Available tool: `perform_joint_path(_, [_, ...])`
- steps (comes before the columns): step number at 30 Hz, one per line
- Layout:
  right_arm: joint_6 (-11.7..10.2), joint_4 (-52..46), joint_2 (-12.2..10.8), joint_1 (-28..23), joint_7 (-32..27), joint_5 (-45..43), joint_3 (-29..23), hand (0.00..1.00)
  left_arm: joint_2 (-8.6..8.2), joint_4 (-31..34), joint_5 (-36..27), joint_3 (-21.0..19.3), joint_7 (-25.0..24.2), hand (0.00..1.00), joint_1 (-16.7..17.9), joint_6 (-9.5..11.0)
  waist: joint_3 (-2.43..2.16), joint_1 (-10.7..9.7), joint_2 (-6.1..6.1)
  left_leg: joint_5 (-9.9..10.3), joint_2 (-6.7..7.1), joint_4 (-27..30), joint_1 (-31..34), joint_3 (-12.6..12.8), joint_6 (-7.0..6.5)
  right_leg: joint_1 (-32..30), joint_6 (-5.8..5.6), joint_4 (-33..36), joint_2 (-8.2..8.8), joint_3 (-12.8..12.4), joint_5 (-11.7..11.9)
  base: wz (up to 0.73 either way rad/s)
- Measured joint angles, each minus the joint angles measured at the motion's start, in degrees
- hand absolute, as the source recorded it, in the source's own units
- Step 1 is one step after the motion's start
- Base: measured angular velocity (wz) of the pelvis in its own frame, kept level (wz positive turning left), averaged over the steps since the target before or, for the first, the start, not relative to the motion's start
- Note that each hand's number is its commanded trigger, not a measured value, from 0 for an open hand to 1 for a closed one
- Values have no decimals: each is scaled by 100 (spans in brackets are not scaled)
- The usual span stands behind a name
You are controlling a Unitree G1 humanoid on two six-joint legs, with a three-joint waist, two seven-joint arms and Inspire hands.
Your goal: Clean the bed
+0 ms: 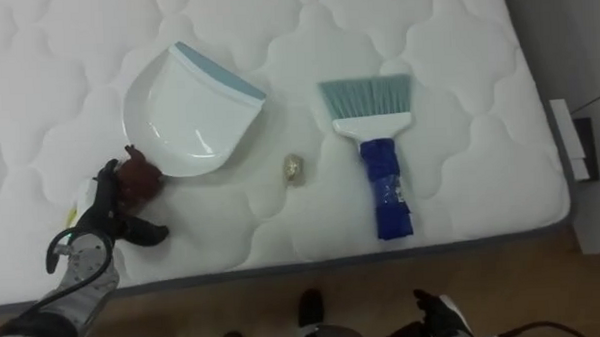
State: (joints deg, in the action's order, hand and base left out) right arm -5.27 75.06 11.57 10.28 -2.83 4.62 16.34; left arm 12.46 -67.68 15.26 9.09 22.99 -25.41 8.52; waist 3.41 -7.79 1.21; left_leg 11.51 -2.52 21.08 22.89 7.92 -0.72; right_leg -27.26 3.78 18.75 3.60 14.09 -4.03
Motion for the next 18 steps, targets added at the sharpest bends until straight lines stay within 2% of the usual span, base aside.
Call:
perform_joint_path(10, [5,-4,-13,15,-22,-14,41,0,0,-102,3,1,-2,0,-96,-85,1,-10,5,0,-17,70,44,-1,0,-3,1,20,5,22,1,1])
perform_joint_path(11, [22,-10,-13,15,-24,-10,41,0,0,-102,3,2,-3,42,-105,-100,2,-22,6,0,-16,75,53,-4,0,-6,1,22,7,27,1,0])
perform_joint_path(12, [34,-18,-13,14,-24,-9,41,0,1,-103,1,2,-3,77,-105,-103,2,-27,6,0,-13,76,57,-6,0,-8,1,22,7,28,0,0])
perform_joint_path(13, [41,-50,-13,8,-29,-9,41,0,5,-103,1,7,-3,100,-106,-107,2,-36,6,0,-1,78,64,-7,0,-13,2,25,10,29,0,0])
perform_joint_path(18, [117,-209,-16,-31,-90,-6,43,0,79,-109,1,14,61,100,-116,-205,-2,-136,28,-1,35,99,66,22,-4,-109,-8,258,96,14,-118,4])
